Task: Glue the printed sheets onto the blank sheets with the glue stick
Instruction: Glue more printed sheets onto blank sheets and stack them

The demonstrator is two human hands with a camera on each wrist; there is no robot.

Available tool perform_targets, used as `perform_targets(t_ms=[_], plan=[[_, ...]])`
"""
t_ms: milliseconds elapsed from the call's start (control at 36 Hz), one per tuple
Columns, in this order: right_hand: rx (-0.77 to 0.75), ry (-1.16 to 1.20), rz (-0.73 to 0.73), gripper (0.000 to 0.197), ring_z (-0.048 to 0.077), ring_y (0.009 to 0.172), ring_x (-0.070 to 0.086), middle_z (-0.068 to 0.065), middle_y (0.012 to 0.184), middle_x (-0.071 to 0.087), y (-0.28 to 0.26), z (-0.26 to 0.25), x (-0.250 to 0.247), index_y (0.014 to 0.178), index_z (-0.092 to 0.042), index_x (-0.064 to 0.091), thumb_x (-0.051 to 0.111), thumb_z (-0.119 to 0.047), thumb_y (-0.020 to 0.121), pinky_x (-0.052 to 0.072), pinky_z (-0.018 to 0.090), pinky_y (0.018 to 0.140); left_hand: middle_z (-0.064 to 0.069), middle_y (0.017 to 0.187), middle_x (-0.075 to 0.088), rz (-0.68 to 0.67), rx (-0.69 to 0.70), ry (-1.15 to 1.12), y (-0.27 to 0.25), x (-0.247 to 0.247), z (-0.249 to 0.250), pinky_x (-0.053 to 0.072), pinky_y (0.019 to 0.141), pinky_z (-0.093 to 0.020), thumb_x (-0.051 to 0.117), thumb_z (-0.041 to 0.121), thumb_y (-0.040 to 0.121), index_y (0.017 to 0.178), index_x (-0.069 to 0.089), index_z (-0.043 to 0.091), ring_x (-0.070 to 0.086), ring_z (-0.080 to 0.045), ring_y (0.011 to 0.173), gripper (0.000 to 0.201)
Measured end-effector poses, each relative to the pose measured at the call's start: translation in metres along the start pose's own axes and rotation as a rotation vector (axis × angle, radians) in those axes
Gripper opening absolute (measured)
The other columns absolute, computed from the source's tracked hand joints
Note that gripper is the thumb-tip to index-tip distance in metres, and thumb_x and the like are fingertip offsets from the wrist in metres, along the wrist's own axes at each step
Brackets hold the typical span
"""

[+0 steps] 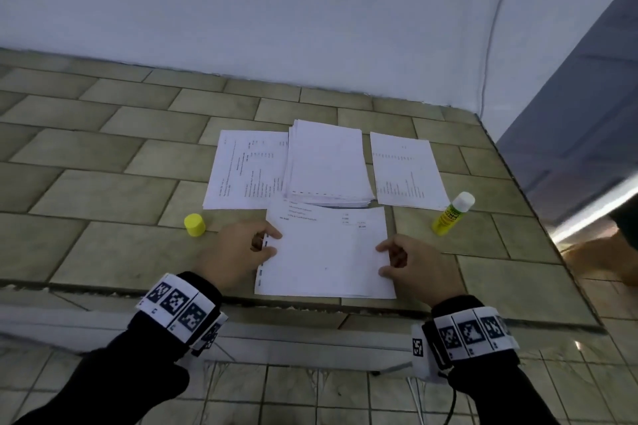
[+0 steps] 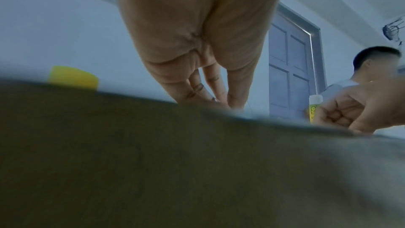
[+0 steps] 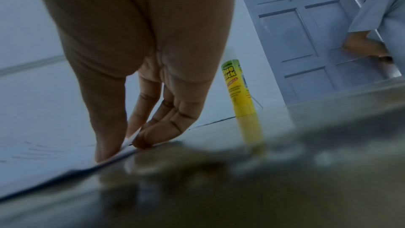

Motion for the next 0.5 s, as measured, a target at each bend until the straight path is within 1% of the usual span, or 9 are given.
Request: perform_targets(t_ms=[56,139,222,250,306,417,500], plan=[[0.007,0.023,0.001,0.03,0.003,0.073,0.053,-0.008,0.082,0.057,0.001,0.0006,0.0009,0.101,-0.024,0.062,0.075,-0.01,0.078,0.041,0.006,0.06,0.011,0.074,0.057,0.003,-0.01,0.034,-0.0008,0.0006,-0.0012,0.042,0.062,-0.016,0.073,0.015,0.086,0.095,0.062,0.034,0.055,-0.006,0.07,0.024],[0.008,0.059,-0.003,0.03,0.004,0.071,0.053,-0.003,0.083,0.058,0.0018,0.0018,0.0011,0.101,-0.021,0.063,0.075,-0.007,0.077,0.042,0.006,0.061,0.011,0.072,0.055,0.013,-0.023,0.058,-0.0019,0.0018,-0.0024,0.039,0.06,-0.018,0.073,0.017,0.086,0.094,0.06,0.038,0.054,-0.006,0.069,0.026],[0.012,0.073,-0.013,0.031,0.004,0.072,0.054,-0.003,0.083,0.058,0.0018,0.004,0.001,0.1,-0.022,0.063,0.076,-0.007,0.076,0.042,0.005,0.061,0.01,0.073,0.056,0.013,-0.026,0.07,-0.0031,0.0016,-0.0001,0.037,0.059,-0.014,0.073,0.017,0.086,0.094,0.06,0.037,0.054,-0.006,0.07,0.025],[0.015,0.084,-0.016,0.031,0.004,0.072,0.054,-0.002,0.083,0.059,0.0022,0.0053,0.001,0.099,-0.023,0.063,0.077,-0.006,0.076,0.042,0.006,0.061,0.01,0.074,0.057,0.012,-0.028,0.068,-0.0033,0.0013,0.001,0.035,0.058,-0.012,0.073,0.017,0.086,0.095,0.061,0.036,0.055,-0.006,0.071,0.024],[0.018,0.094,-0.02,0.032,0.005,0.074,0.055,-0.001,0.085,0.061,0.0024,0.007,0.0008,0.098,-0.024,0.063,0.077,-0.007,0.076,0.043,0.008,0.061,0.01,0.073,0.055,0.007,-0.036,0.058,-0.0036,0.0009,0.0021,0.034,0.057,-0.012,0.073,0.017,0.086,0.095,0.062,0.034,0.054,-0.006,0.069,0.022],[0.02,0.094,-0.03,0.032,0.005,0.076,0.056,-0.005,0.087,0.061,0.0026,0.0079,0.0011,0.101,-0.023,0.063,0.077,-0.008,0.076,0.043,0.01,0.062,0.007,0.071,0.056,0.0,-0.049,0.046,-0.004,0.001,0.0014,0.04,0.059,-0.018,0.073,0.017,0.086,0.095,0.063,0.034,0.054,-0.008,0.069,0.022],[0.019,0.111,-0.039,0.034,0.006,0.076,0.057,-0.003,0.087,0.061,0.0032,0.0094,0.0013,0.1,-0.024,0.063,0.078,-0.006,0.075,0.044,0.011,0.063,0.008,0.072,0.058,-0.006,-0.061,0.031,-0.0046,0.0013,-0.0002,0.04,0.06,-0.017,0.074,0.017,0.085,0.094,0.063,0.034,0.055,-0.007,0.069,0.022]])
Point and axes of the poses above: each hand's wrist, its own y-axis towards the middle knuckle, its own x-axis out of the palm, z = x × y, the point moved 2 cm from there along y, towards the middle knuckle
